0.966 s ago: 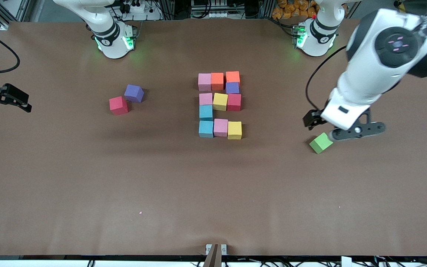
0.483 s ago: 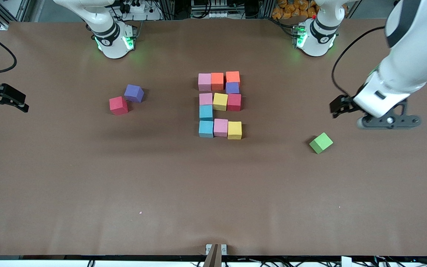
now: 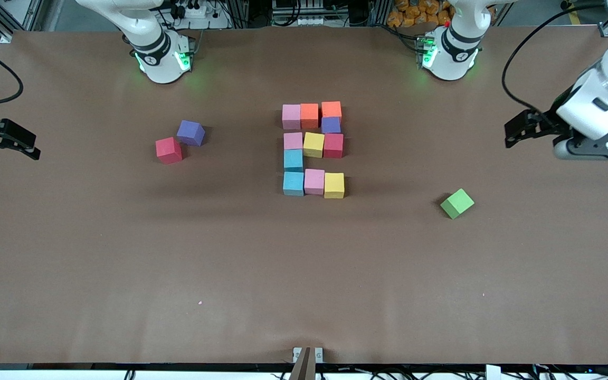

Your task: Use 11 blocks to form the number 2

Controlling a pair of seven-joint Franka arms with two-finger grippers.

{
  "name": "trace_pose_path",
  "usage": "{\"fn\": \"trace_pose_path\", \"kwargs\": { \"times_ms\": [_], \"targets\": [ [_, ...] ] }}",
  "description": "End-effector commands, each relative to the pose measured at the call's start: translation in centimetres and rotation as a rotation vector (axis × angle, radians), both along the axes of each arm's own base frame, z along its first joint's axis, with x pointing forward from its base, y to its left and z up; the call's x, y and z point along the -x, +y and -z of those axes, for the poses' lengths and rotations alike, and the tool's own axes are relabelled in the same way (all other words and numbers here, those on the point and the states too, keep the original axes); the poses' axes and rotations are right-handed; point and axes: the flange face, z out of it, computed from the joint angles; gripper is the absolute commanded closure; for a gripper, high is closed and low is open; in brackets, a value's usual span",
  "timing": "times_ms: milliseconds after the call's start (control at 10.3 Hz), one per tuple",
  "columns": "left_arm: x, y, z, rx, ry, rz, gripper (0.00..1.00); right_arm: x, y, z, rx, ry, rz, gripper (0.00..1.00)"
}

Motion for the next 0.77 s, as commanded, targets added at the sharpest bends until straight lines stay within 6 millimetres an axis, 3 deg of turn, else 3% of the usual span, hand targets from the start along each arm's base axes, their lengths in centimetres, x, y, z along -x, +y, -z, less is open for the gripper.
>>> {"fn": "trace_pose_path", "kwargs": {
  "times_ms": [0,290,677],
  "targets": [
    [2.9,0.7,-0.8,0.011,0.009,0.027,0.00,0.3,-1.2,-0.8,-0.001,-0.004,0.034,0.00],
    [3.3,2.1,-1.0,0.012,0.006,0.044,0.00,0.2,-1.1,-0.8,-0.001,-0.006,0.030,0.00],
    [3.4,1.0,-1.4,0.011,0.002,0.051,0.00,0.1,-0.7,-0.6,-0.003,-0.006,0.025,0.00]
  ]
}}
